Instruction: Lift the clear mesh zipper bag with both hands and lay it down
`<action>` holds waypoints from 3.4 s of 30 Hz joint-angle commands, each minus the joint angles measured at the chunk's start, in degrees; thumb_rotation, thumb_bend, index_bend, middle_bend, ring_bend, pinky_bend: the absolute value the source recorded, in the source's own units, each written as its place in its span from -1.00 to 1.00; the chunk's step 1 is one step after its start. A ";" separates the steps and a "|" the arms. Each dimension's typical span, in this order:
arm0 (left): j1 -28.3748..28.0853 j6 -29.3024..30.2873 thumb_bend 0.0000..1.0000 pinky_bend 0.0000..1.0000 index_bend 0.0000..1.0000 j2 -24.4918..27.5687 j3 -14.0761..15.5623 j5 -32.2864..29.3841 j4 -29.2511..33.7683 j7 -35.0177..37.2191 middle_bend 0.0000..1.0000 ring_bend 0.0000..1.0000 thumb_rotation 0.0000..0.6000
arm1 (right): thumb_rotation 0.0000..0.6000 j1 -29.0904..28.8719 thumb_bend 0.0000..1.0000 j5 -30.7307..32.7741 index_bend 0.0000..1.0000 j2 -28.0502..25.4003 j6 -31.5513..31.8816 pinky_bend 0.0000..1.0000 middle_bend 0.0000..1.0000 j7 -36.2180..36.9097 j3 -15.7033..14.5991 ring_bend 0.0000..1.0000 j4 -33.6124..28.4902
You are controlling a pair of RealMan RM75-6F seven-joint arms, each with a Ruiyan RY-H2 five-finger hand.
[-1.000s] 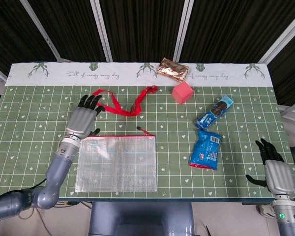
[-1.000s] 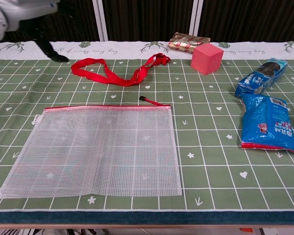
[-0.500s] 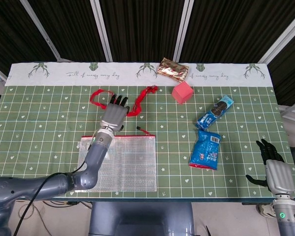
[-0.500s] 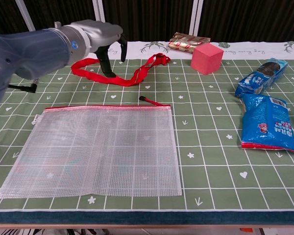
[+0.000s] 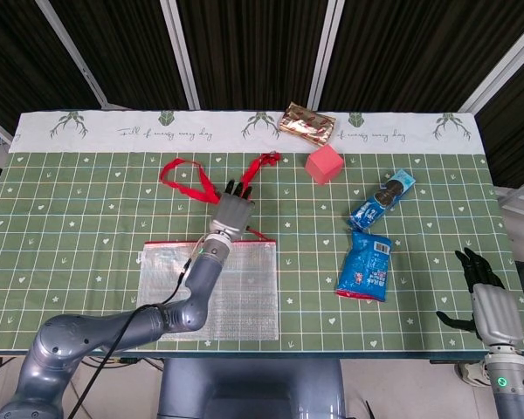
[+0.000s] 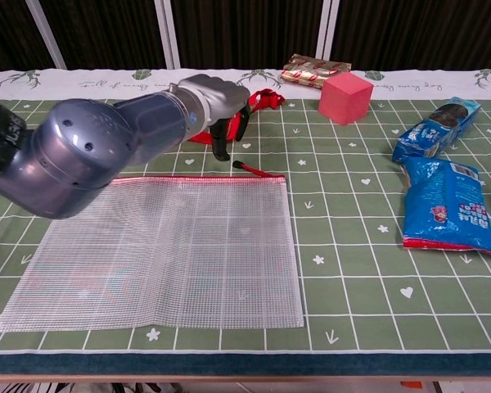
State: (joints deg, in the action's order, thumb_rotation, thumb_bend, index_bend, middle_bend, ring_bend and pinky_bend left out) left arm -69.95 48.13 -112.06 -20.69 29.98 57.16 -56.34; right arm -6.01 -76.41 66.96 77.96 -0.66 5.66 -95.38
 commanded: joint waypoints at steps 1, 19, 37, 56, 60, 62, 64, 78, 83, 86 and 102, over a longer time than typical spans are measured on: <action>-1.91 -2.00 -0.52 -1.00 -0.06 -3.17 0.26 0.23 -4.25 1.10 -0.78 -1.00 1.00 | 1.00 0.00 -0.71 0.12 -1.00 -0.09 -0.08 -0.59 -1.00 0.15 0.04 -1.00 -0.10; -5.65 -6.22 -0.39 -1.00 0.02 -9.64 -0.29 0.66 -16.21 2.55 -0.78 -1.00 1.00 | 1.00 -0.03 -0.70 1.17 -1.00 -0.61 -0.88 -0.59 -1.00 1.14 0.22 -1.00 -0.85; -4.93 -6.89 -0.29 -1.00 0.15 -10.14 -0.05 0.71 -17.15 1.99 -0.76 -1.00 1.00 | 1.00 0.01 -0.68 1.44 -1.00 -0.73 -0.93 -0.59 -1.00 1.20 0.22 -1.00 -1.29; -5.15 -3.65 -0.15 -1.00 0.20 -5.91 -1.65 2.23 -9.22 2.32 -0.73 -1.00 1.00 | 1.00 -0.20 -0.66 2.05 -1.00 -1.17 -2.02 -0.59 -1.00 0.81 -0.11 -1.00 -1.88; -5.32 -1.45 -0.14 -1.00 0.20 -2.71 -2.46 1.98 -3.38 1.28 -0.72 -1.00 1.00 | 1.00 -0.33 -0.66 2.37 -1.00 -1.37 -2.50 -0.59 -1.00 0.56 -0.20 -1.00 -2.35; -5.41 -0.25 -0.14 -1.00 0.20 -0.88 -2.97 1.75 -0.08 0.82 -0.72 -1.00 1.00 | 1.00 -0.42 -0.66 2.50 -1.00 -1.51 -2.89 -0.59 -1.00 0.94 -0.22 -1.00 -2.77; -5.46 0.92 -0.14 -1.00 0.20 0.98 -3.44 1.55 3.31 0.45 -0.72 -1.00 1.00 | 1.00 -0.54 -0.64 2.51 -1.00 -1.73 -3.04 -0.59 -1.00 1.36 -0.08 -1.00 -3.18; -6.34 4.72 -0.14 -1.00 0.21 10.41 -5.54 -0.27 19.55 1.58 -0.71 -1.00 1.00 | 1.00 -5.98 -0.41 16.10 -0.54 -2.28 -9.27 -0.47 -0.74 1.90 6.85 -0.84 -19.02; -6.28 5.95 -0.14 -1.00 0.21 12.65 -5.39 -1.01 22.88 2.45 -0.71 -1.00 1.00 | 1.00 -11.30 -0.37 26.44 -0.51 -0.32 -11.71 -0.47 -0.74 -0.57 11.88 -0.83 -24.63; -6.19 6.48 -0.14 -1.00 0.21 13.71 -5.08 -1.53 24.13 2.80 -0.71 -1.00 1.00 | 1.00 -15.67 -0.37 35.09 -0.47 1.45 -12.96 -0.47 -0.74 -2.45 15.32 -0.83 -26.49; -7.28 7.02 -0.14 -1.00 0.21 16.82 -5.12 -3.97 27.18 5.31 -0.70 -1.00 1.00 | 1.00 -37.75 -0.37 69.60 -0.34 14.62 -7.38 -0.47 -0.74 -9.63 29.26 -0.83 -21.10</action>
State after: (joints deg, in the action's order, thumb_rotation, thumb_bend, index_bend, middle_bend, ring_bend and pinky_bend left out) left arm -77.13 55.14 -95.36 -25.80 26.12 84.28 -51.16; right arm -40.81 -10.30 78.91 68.86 -8.97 32.40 -118.19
